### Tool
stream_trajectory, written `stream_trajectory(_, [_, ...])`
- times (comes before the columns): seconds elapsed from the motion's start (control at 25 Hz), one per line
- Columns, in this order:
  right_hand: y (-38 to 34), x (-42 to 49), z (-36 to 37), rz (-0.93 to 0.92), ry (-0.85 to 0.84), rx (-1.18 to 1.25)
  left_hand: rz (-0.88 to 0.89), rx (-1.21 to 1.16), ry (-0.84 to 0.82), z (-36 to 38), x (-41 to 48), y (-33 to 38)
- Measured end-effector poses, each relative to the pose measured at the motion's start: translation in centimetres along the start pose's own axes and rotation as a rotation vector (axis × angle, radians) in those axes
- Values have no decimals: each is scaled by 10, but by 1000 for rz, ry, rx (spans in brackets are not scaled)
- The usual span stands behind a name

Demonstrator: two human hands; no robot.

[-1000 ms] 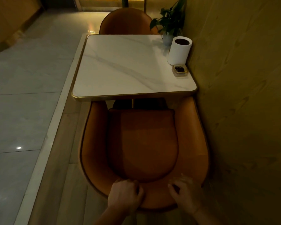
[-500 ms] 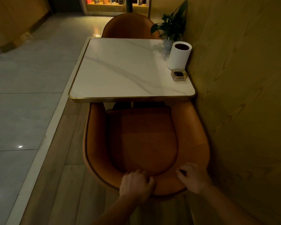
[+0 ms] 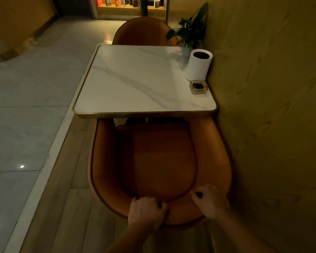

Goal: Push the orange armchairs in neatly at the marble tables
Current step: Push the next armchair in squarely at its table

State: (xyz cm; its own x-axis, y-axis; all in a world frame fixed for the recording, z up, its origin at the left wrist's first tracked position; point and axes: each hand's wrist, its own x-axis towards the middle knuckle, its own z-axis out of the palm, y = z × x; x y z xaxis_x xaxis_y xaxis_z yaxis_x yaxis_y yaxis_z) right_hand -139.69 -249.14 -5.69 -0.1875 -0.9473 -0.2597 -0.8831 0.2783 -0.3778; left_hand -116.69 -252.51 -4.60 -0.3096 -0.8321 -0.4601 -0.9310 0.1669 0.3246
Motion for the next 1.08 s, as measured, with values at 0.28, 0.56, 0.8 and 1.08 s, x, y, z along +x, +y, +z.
stream_trajectory(0.28, [-2,2,4,85,51,64,-20,-31,-53,-13,1,1])
stream_trajectory(0.56, [-7,3,2,90,29,71,41,-56,-52,-20,-5,-2])
stream_trajectory(0.8, [-6,3,2,74,40,97,72,-94,-8,-16,-5,-7])
stream_trajectory(1.08, [-12,10,11,85,75,82,117,-110,-34,-22,4,-18])
